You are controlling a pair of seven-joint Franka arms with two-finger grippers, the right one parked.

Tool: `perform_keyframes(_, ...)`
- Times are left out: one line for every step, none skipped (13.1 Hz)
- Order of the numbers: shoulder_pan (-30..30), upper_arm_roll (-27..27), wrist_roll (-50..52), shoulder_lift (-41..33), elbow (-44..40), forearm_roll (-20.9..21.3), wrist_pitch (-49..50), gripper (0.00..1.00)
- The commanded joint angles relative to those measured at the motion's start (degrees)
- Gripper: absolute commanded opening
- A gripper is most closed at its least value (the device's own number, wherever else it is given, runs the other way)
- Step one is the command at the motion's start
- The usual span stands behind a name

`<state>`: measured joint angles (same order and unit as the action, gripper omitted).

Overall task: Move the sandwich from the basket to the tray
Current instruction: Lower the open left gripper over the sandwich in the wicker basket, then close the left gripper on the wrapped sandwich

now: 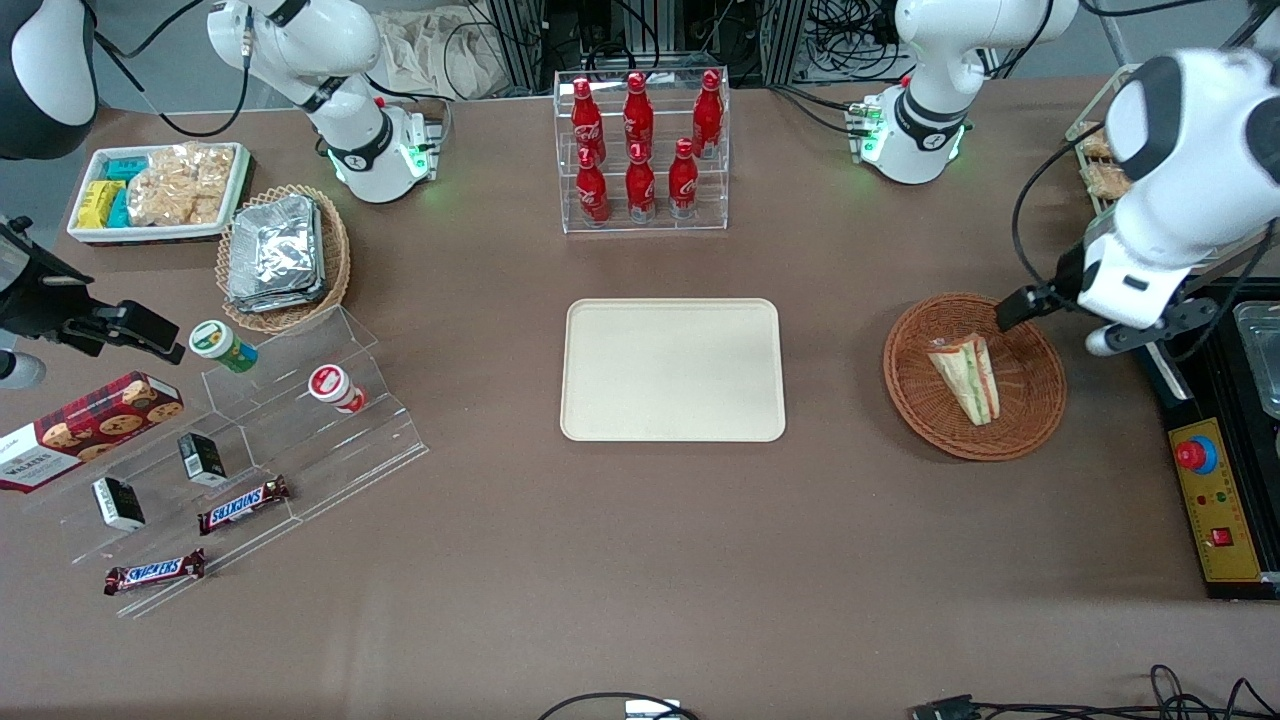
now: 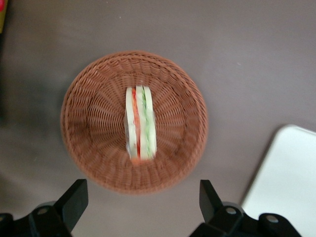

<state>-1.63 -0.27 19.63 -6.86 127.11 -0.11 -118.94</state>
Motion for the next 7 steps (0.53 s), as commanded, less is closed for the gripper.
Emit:
perform_keyframes(0.22,1.93,0.59,1.75,10.41,1.08,-14.51,1.00)
perform_keyframes(0.22,2.02,0.59,3.94,12.53,1.08,-19.61,1.00)
perform_keyframes(0.22,2.11,0.59,7.18,13.68,1.08,-23.66,1.00)
perform_keyframes(0.22,2.11,0.59,10.09,13.78,1.08,-26.92,1.00)
perform_keyframes(0.22,2.11,0.59,12.73,13.78,1.08,-28.96,1.00)
perform_keyframes(0.22,2.11,0.59,14.67,13.78,0.99,-30.98,1.00)
perform_keyframes(0.13,2.11,0.59,16.08,13.78,0.99,-32.56,1.00)
